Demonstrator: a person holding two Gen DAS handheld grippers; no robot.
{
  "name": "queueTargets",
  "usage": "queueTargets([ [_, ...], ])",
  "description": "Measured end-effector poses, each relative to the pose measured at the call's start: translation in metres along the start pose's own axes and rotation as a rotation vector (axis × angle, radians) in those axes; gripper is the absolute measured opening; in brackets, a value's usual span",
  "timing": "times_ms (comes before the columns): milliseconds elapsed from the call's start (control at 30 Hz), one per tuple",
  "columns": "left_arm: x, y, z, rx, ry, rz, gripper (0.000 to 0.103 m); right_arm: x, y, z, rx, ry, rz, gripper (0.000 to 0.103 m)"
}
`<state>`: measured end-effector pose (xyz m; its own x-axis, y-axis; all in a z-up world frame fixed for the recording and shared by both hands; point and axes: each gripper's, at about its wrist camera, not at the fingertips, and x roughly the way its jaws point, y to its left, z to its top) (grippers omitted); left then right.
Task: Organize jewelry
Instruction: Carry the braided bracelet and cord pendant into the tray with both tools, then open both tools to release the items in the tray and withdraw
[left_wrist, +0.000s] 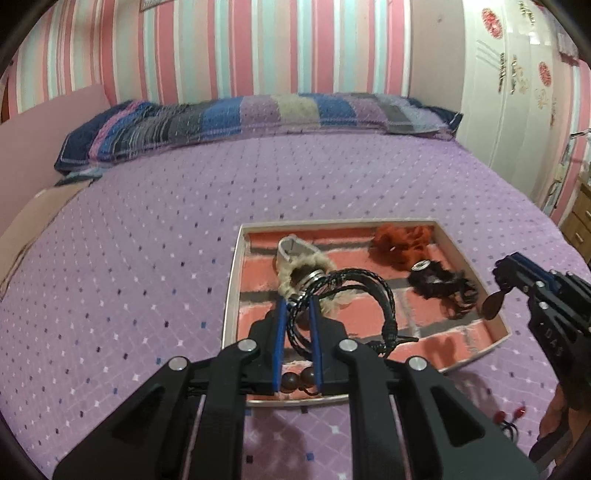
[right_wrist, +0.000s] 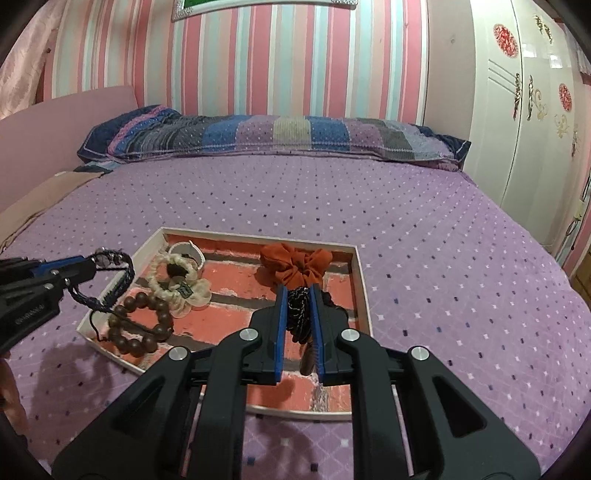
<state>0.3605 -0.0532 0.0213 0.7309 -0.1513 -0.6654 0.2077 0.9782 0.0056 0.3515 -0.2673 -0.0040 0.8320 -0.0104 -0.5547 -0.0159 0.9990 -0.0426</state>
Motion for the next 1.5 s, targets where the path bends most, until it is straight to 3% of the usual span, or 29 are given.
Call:
queueTargets([
  [600, 0.085, 0.028, -0.025, -0.031, 0.128, 0.071, 0.013, 0.08, 0.028, -0.01, -0.062, 0.142, -0.023, 0.013],
  [900, 0.094, 0.032, -0.023, -0.03, 0.142, 0.08, 0.013, 0.115, 0.031, -0.019, -0.061, 0.255, -0.009, 0.013],
  [1067, 0.092, 0.028, -0.024, -0.011, 0.149, 0.083, 0.015, 0.115, 0.031, -0.019, -0.077, 0.262, 0.005, 0.015],
  [1133, 0.09, 0.028, -0.024, -0.02, 0.159, 0.076, 0.018, 0.113, 0.029, -0.018, -0.074, 0.26, 0.012, 0.028],
  [1200, 0.084, 0.029, -0.024, -0.031, 0.157, 0.065, 0.034, 0.105, 0.026, -0.015, -0.06, 0.243, 0.024, 0.041],
  [1267, 0.075, 0.027, -0.023, -0.021, 0.139, 0.075, 0.056, 0.093, 0.021, -0.011, -0.041, 0.229, 0.044, 0.055],
  [1400, 0.05, 0.021, -0.02, 0.015, 0.097, 0.102, 0.058, 0.067, 0.013, -0.001, -0.037, 0.197, 0.04, 0.062],
  [1500, 0.024, 0.025, -0.015, -0.012, 0.079, 0.086, 0.067, 0.043, 0.002, 0.005, -0.008, 0.164, 0.03, 0.084],
])
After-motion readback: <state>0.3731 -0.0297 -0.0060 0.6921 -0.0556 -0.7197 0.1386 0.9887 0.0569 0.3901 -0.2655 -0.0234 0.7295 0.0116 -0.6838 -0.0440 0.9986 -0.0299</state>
